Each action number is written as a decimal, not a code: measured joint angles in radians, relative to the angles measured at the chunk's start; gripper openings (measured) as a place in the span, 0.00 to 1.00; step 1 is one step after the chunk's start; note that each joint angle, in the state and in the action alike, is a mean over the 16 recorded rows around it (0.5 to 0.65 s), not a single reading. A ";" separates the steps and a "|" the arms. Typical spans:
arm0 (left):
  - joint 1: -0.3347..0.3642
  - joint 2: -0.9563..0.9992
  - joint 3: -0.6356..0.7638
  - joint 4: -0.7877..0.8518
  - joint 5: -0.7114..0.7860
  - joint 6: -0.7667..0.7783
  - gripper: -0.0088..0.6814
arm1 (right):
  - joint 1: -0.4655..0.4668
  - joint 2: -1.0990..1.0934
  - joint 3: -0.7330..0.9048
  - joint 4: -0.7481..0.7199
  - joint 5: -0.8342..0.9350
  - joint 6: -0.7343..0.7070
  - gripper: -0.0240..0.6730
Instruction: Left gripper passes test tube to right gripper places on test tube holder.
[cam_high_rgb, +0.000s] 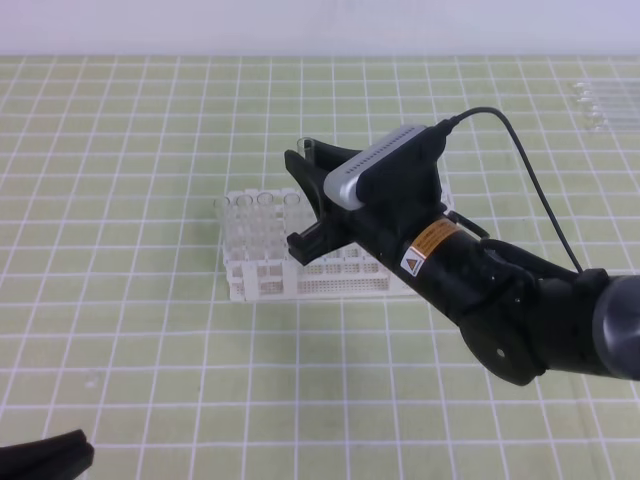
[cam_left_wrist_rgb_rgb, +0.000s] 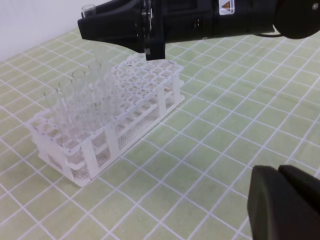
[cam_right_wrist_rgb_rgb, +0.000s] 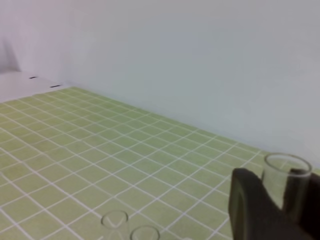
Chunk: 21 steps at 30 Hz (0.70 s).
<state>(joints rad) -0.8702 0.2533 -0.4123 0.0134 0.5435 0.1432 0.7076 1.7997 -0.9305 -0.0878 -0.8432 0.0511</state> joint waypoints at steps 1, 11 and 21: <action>0.000 -0.001 0.000 0.000 0.001 0.000 0.01 | 0.000 0.000 0.000 0.000 -0.001 0.000 0.18; 0.000 -0.001 0.000 0.000 0.002 0.000 0.01 | 0.000 0.002 0.000 0.009 -0.001 -0.018 0.18; 0.000 -0.001 0.000 0.000 -0.001 0.000 0.01 | 0.000 0.012 0.000 0.018 -0.003 -0.037 0.18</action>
<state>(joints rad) -0.8705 0.2521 -0.4121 0.0132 0.5426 0.1431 0.7076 1.8112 -0.9305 -0.0695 -0.8460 0.0143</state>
